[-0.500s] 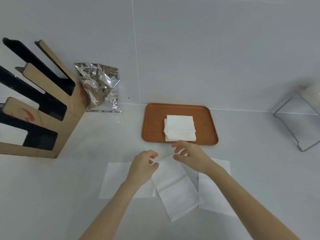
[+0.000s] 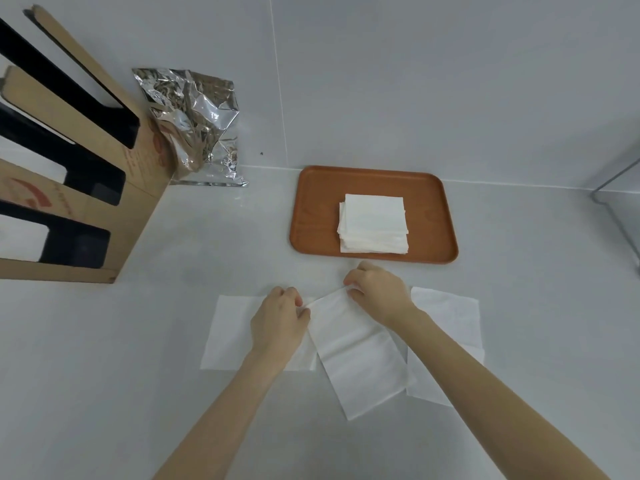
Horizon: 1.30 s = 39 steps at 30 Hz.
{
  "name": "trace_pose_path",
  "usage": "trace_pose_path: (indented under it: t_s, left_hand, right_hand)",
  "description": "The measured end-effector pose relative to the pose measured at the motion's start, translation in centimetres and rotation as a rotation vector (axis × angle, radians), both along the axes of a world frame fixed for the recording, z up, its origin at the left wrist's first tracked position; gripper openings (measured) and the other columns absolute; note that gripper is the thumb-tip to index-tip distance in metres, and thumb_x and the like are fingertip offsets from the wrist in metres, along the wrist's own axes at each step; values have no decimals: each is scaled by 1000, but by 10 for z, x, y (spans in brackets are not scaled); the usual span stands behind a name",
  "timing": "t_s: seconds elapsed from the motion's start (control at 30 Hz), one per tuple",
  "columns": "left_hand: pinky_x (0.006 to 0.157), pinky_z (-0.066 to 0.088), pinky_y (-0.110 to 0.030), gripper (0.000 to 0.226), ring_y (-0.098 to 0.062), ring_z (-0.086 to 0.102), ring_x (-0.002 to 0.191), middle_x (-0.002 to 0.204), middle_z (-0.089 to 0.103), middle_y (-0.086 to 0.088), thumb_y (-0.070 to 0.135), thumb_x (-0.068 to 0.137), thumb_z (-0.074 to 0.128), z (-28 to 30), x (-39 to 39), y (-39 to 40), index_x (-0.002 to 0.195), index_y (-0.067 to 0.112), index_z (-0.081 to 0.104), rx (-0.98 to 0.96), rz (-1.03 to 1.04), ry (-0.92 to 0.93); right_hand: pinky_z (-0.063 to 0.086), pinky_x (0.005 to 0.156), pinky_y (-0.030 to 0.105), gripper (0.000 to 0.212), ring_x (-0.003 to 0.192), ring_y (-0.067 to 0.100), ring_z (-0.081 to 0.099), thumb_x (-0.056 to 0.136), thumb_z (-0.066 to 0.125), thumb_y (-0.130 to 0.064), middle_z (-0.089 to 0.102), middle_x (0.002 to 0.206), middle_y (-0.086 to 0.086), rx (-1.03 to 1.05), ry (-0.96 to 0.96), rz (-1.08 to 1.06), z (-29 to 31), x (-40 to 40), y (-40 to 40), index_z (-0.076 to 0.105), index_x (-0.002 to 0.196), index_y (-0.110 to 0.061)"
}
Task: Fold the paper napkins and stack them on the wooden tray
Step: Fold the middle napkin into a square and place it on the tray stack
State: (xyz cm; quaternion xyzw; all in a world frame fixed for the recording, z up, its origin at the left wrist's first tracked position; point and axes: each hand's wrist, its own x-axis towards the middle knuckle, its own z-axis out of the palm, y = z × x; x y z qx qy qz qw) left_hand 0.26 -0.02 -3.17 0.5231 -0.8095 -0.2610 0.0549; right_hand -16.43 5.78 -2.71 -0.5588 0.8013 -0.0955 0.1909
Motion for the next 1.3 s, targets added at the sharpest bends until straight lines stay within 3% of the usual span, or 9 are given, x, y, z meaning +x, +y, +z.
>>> trace_pose_path:
  t_s: [0.27, 0.47, 0.5, 0.6, 0.67, 0.83, 0.97, 1.07, 1.3]
  left_hand:
    - [71, 47, -38, 10, -28, 58, 90, 98, 58, -11, 19, 84, 55, -2, 0, 0, 86, 10, 60, -13, -42, 33]
    - [71, 50, -36, 7, -22, 59, 77, 88, 66, -8, 17, 82, 59, 19, -12, -12, 80, 10, 62, 7, -74, 212]
    - [70, 51, -34, 6, -21, 60, 74, 83, 67, -7, 16, 81, 60, 25, -15, -14, 78, 11, 63, 24, -81, 261]
    - [61, 43, -8, 3, -10, 59, 65, 73, 68, -4, 12, 77, 65, 47, -23, -16, 75, 10, 65, 64, -108, 411]
    - [59, 40, -2, 3, 1, 57, 62, 67, 65, 2, 9, 75, 67, 60, -25, -14, 74, 11, 66, 74, -133, 474]
    - [56, 36, 0, 10, 9, 54, 60, 65, 62, 14, 10, 76, 66, 96, -16, -5, 78, 20, 69, 122, -245, 520]
    - [47, 33, -3, 14, 7, 49, 46, 54, 63, 23, 8, 76, 67, 129, -7, 1, 74, 21, 70, 202, -322, 584]
    - [51, 36, -3, 19, 1, 50, 51, 58, 64, 24, 7, 75, 68, 145, -4, 0, 69, 25, 69, 232, -359, 669]
    - [59, 40, -1, 20, 5, 55, 57, 55, 66, 25, 7, 74, 69, 114, -22, -11, 69, 27, 69, 236, -328, 617]
  right_hand:
    - [43, 66, 34, 18, 93, 30, 56, 88, 47, -11, 57, 103, 11, -43, -13, -19, -3, 0, 1, 62, 96, -7]
    - [49, 72, 35, 10, 80, 23, 58, 84, 53, -11, 66, 92, 7, -133, -219, -124, 27, -18, 10, 61, 90, -10]
    - [49, 71, 33, 9, 77, 21, 57, 82, 56, -10, 64, 88, 4, -156, -268, -144, 37, -22, 14, 61, 90, -11]
    - [43, 61, 9, 20, 69, 13, 53, 78, 62, -5, 59, 80, -6, -211, -354, -178, 65, -32, 29, 62, 94, -16]
    - [40, 59, 4, 21, 65, 7, 51, 78, 63, -4, 59, 74, -10, -231, -392, -196, 80, -33, 44, 65, 94, -17]
    - [43, 62, 8, 10, 66, 4, 56, 79, 66, -10, 69, 79, -2, -309, -486, -193, 115, -26, 77, 69, 78, -20]
    - [46, 60, 14, 16, 65, 6, 58, 78, 68, -10, 69, 70, -10, -380, -568, -169, 145, -17, 97, 70, 73, -25]
    - [46, 56, 16, 18, 59, 7, 58, 78, 67, -8, 67, 62, -16, -419, -642, -150, 161, -16, 104, 70, 71, -25]
    - [41, 46, 17, 17, 52, 7, 56, 80, 65, -5, 63, 61, -11, -399, -676, -258, 126, -31, 89, 68, 74, -20]
